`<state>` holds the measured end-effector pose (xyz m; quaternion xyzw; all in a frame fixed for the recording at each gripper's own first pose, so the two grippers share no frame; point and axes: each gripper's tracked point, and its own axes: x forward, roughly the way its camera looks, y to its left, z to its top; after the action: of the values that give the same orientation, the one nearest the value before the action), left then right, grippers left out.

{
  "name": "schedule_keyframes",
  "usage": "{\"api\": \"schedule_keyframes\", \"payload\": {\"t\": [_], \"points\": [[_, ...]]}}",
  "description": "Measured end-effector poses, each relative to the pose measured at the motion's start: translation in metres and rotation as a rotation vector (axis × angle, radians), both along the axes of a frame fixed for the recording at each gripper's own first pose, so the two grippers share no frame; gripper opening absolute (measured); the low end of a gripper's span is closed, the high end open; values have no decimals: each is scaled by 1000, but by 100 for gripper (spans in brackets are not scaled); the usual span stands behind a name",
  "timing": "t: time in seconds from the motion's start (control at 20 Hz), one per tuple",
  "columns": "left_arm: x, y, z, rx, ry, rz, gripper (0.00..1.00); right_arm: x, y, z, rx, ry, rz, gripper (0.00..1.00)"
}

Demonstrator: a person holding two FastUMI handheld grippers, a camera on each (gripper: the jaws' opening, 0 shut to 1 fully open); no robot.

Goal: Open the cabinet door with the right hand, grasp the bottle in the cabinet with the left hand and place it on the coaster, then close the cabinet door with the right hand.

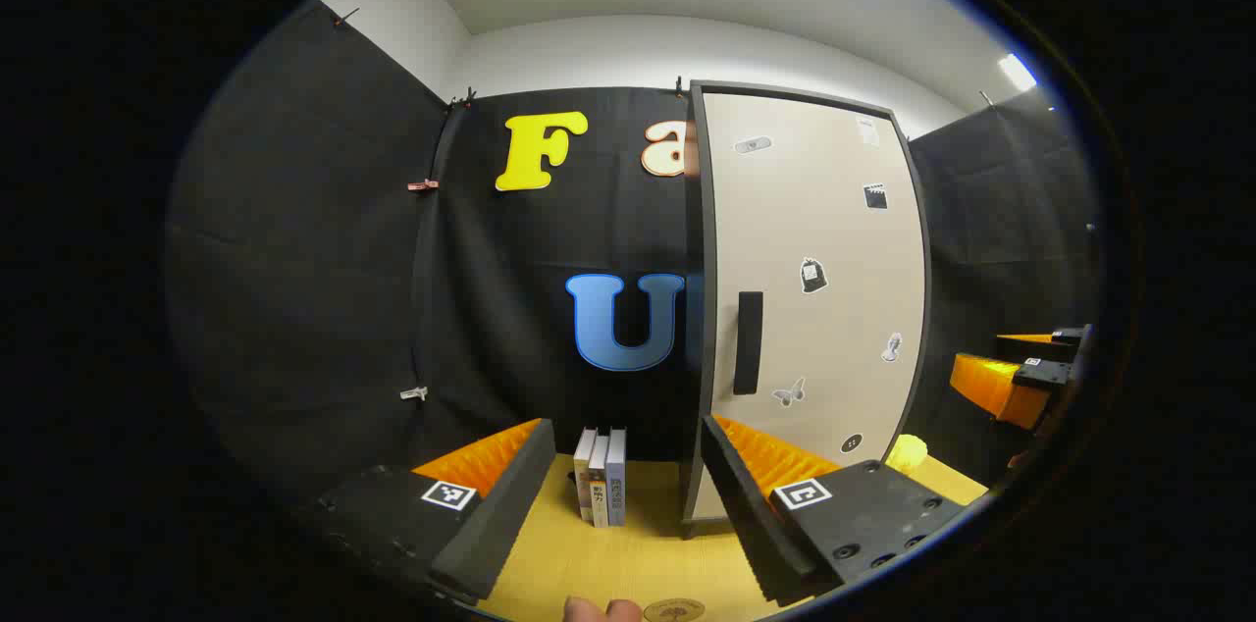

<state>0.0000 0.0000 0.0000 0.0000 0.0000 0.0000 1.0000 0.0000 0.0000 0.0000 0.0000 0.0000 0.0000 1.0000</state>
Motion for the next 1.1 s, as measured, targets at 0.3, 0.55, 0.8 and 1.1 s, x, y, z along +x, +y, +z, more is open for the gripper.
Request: {"api": "schedule_keyframes", "payload": {"t": [0.3, 0.55, 0.8, 1.1], "points": [[-2, 0, -2, 8, 3, -18, 95, -4, 5, 0, 5, 1, -9, 98], [-4, 3, -2, 10, -1, -20, 94, -8, 5, 1, 8, 1, -17, 98], [-7, 6, 0, 14, -2, -22, 94, -9, 9, 1, 8, 3, -17, 98], [-6, 10, 1, 21, -7, -19, 94, -9, 18, -3, 24, 20, 10, 97]]}}
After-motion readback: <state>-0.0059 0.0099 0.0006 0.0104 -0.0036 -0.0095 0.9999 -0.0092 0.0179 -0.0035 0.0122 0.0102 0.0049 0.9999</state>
